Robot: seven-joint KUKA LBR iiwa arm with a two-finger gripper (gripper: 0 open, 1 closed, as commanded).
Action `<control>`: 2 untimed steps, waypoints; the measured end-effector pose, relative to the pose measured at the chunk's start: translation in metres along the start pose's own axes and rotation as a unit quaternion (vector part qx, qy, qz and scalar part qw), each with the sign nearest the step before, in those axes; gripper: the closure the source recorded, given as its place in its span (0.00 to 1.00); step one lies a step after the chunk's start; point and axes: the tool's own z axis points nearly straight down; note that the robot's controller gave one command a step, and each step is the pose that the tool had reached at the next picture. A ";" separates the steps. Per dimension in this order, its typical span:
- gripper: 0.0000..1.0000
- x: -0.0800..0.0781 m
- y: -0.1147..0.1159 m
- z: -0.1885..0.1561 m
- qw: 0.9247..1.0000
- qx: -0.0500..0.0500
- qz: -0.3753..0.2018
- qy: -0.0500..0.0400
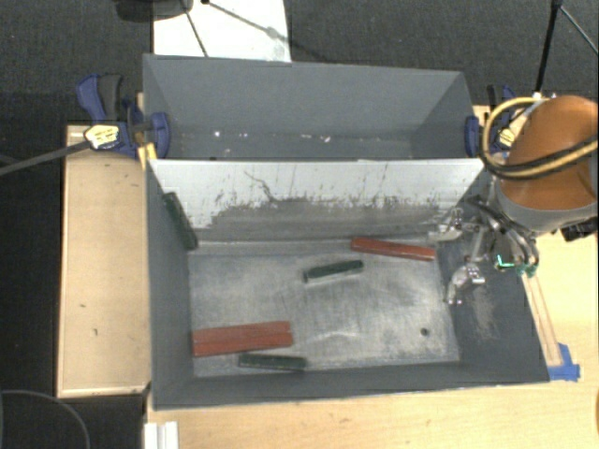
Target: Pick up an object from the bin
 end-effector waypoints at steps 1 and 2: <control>0.00 -0.002 0.000 -0.004 1.000 0.001 -0.002 -0.004; 0.00 -0.015 0.011 0.015 0.999 0.001 0.032 -0.007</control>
Offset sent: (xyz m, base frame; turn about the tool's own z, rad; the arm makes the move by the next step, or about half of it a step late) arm 0.0352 0.0393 -0.0626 0.1665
